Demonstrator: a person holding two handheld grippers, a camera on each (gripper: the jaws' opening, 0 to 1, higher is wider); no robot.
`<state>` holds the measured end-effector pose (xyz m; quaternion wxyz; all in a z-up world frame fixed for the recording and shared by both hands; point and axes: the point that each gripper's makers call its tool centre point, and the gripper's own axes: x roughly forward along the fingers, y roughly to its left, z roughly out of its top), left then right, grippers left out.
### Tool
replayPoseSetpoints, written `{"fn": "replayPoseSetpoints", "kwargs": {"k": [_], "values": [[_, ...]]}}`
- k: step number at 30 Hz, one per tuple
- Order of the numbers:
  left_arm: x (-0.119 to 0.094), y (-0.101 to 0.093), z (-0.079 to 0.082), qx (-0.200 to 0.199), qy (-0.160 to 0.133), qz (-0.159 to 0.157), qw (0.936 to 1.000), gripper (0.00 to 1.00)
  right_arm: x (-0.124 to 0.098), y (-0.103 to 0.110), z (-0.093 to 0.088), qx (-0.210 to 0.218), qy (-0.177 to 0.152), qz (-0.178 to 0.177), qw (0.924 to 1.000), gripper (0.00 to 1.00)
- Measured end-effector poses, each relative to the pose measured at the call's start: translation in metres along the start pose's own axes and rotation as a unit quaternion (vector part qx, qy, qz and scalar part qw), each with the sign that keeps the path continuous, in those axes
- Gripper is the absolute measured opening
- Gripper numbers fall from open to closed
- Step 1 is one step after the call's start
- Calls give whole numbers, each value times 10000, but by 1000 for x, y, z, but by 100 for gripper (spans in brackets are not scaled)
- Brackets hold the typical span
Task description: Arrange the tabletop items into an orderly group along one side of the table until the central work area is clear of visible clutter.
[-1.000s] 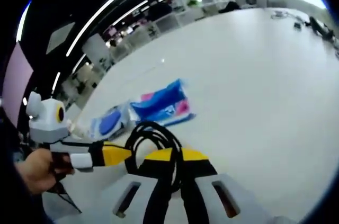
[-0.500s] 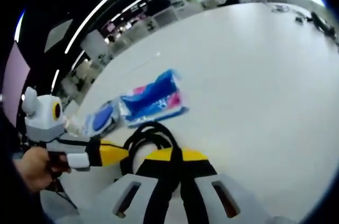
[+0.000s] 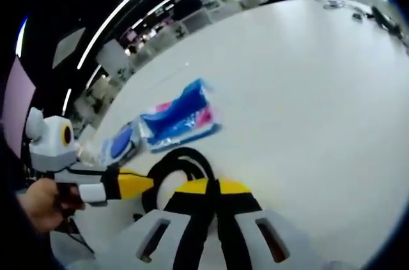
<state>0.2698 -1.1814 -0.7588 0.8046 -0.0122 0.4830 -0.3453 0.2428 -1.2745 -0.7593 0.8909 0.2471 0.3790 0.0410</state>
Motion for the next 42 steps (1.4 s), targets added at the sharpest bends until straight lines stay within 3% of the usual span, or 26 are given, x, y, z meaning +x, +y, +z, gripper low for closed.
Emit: {"fn": "replayPoseSetpoints", "kwargs": {"k": [19, 25, 29, 34, 36, 37, 38, 42], "values": [[0, 1, -1, -34, -213, 35, 9998, 5, 3, 0, -1, 23, 0, 28, 10000, 0], [1, 1, -1, 94, -169, 65, 9998, 5, 2, 0, -1, 135, -21, 118, 9998, 0], [2, 2, -2, 265, -153, 119, 9995, 6, 3, 6, 1, -58, -135, 236, 9996, 1], [0, 1, -3, 212, -208, 5, 9996, 11, -4, 27, 15, -239, -520, 665, 9961, 21], [-1, 5, -4, 201, -242, 130, 9994, 22, -5, 33, 18, -347, -606, 761, 9947, 25], [-2, 7, 1, 251, -405, 158, 9987, 26, -5, 33, 19, -385, -623, 762, 9944, 29], [-4, 5, -3, 127, -307, 140, 9993, 29, -5, 35, 20, -451, -660, 774, 9938, 32], [-9, 1, 1, 246, -503, 86, 9984, 32, -6, 45, 25, -573, -798, 928, 9908, 45]]}}
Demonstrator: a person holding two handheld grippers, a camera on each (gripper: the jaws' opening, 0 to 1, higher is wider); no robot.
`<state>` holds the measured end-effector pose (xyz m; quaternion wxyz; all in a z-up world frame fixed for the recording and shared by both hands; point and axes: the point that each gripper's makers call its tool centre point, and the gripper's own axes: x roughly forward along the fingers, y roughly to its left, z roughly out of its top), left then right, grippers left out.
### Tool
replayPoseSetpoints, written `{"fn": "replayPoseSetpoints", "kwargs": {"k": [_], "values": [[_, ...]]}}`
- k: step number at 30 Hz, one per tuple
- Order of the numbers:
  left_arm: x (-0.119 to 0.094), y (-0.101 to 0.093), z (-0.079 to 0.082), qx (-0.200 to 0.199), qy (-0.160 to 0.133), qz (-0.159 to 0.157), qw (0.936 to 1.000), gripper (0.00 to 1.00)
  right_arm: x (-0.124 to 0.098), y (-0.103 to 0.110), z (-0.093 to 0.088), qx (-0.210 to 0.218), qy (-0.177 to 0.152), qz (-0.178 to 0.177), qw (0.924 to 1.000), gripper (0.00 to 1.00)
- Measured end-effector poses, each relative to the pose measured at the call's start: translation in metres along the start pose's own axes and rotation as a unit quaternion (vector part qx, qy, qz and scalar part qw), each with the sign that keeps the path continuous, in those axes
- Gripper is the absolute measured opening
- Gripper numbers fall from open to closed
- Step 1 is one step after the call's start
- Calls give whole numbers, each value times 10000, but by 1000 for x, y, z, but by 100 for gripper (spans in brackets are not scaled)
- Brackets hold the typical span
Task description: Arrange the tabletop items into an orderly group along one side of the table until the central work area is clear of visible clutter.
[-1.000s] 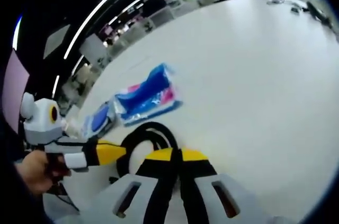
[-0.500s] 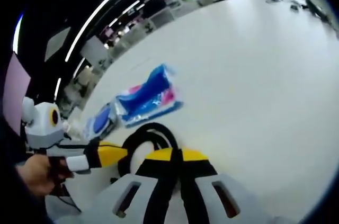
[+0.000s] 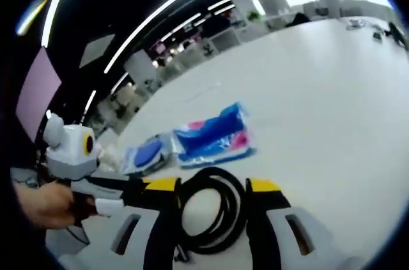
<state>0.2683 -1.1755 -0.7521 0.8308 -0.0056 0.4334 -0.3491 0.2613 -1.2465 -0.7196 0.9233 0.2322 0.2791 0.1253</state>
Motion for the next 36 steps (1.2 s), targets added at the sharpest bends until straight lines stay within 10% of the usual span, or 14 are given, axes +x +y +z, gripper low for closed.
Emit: {"fn": "replayPoseSetpoints", "kwargs": {"k": [12, 16, 36], "values": [[-21, 2, 2, 8, -394, -104, 9992, 76, -8, 23, 5, -410, -363, 479, 9974, 93], [-34, 16, 5, 340, -555, 298, 9974, 95, -12, 28, 5, -440, -372, 545, 9968, 99], [-100, 51, -1, 314, -1029, 412, 9933, 100, -25, 58, 0, -456, -390, 436, 9972, 99]]}}
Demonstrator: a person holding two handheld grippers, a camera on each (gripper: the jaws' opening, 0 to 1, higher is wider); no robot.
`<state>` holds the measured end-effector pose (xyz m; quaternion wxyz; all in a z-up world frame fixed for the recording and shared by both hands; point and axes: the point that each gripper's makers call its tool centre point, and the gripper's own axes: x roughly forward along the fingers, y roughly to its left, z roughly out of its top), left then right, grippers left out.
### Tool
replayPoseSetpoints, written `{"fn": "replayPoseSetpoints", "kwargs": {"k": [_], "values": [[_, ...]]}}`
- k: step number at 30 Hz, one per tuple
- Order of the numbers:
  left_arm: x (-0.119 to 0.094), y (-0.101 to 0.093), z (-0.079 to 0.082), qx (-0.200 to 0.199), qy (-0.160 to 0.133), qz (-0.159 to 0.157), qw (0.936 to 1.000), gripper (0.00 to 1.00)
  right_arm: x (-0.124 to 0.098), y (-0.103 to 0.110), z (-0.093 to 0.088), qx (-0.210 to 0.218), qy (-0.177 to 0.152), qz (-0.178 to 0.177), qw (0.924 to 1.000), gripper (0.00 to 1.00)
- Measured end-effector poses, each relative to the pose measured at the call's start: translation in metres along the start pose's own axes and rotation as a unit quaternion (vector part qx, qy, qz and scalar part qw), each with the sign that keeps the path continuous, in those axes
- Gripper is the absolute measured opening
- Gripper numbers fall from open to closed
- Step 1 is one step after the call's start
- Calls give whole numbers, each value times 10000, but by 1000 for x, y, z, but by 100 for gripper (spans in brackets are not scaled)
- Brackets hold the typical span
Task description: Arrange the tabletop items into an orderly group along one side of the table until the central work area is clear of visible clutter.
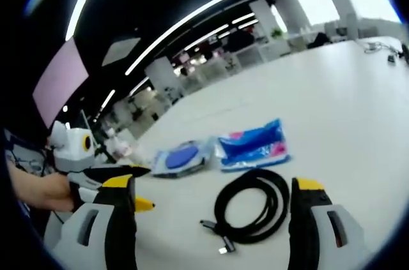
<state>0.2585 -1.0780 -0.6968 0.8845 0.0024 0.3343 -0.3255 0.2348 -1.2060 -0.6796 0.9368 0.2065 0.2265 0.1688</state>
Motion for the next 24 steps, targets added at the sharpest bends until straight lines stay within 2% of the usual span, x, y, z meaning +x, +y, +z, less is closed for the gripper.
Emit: {"fn": "replayPoseSetpoints", "kwargs": {"k": [8, 20, 24], "values": [[-28, 23, 3, -33, -168, 120, 9998, 100, -4, 20, 10, -267, -68, 15, 9996, 99], [-74, 62, 2, -95, -372, 355, 9986, 100, -17, 38, 10, -495, -58, -94, 9987, 99], [-91, 79, -4, -138, -413, 470, 9979, 100, -22, 42, 11, -569, -82, -119, 9983, 99]]}}
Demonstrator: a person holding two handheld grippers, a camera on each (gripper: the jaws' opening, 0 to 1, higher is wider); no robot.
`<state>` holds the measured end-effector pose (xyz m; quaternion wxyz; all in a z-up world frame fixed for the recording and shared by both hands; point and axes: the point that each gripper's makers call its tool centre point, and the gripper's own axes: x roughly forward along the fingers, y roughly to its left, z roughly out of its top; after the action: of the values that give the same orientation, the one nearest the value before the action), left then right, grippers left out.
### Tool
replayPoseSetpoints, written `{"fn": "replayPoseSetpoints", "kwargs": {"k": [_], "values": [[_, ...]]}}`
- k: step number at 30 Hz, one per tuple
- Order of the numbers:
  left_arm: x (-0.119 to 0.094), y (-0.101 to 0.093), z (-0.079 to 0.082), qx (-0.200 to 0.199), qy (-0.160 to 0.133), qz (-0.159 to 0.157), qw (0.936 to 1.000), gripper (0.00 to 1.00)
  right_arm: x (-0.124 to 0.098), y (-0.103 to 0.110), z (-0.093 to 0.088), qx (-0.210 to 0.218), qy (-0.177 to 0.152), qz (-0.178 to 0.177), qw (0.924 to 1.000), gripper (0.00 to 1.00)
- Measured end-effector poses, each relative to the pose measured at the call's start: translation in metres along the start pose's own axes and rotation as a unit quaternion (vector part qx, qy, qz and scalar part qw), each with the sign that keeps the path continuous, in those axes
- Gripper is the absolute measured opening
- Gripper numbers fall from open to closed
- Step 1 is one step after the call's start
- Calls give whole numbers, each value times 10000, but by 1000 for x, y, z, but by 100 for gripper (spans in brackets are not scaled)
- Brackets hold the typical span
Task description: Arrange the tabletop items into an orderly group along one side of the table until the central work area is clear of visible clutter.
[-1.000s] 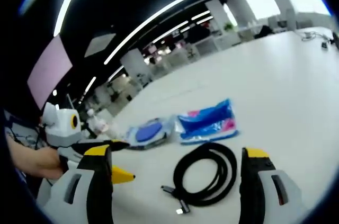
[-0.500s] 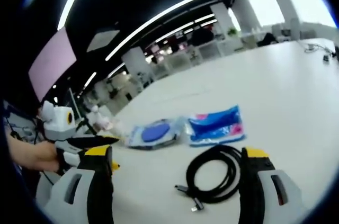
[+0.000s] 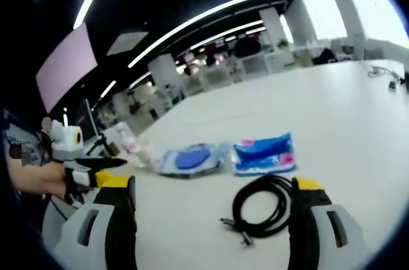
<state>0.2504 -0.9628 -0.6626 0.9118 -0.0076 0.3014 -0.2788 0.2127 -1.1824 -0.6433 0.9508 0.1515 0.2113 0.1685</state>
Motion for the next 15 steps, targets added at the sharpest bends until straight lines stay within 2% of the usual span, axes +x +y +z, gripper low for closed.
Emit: {"fn": "replayPoseSetpoints", "kwargs": {"k": [6, 15], "values": [[-19, 25, -7, -118, -40, 161, 9998, 100, -5, 6, -4, -52, 20, -68, 10000, 99], [-45, 47, -14, -153, -88, 261, 9995, 100, -13, 19, -11, -126, 73, -148, 9998, 99]]}}
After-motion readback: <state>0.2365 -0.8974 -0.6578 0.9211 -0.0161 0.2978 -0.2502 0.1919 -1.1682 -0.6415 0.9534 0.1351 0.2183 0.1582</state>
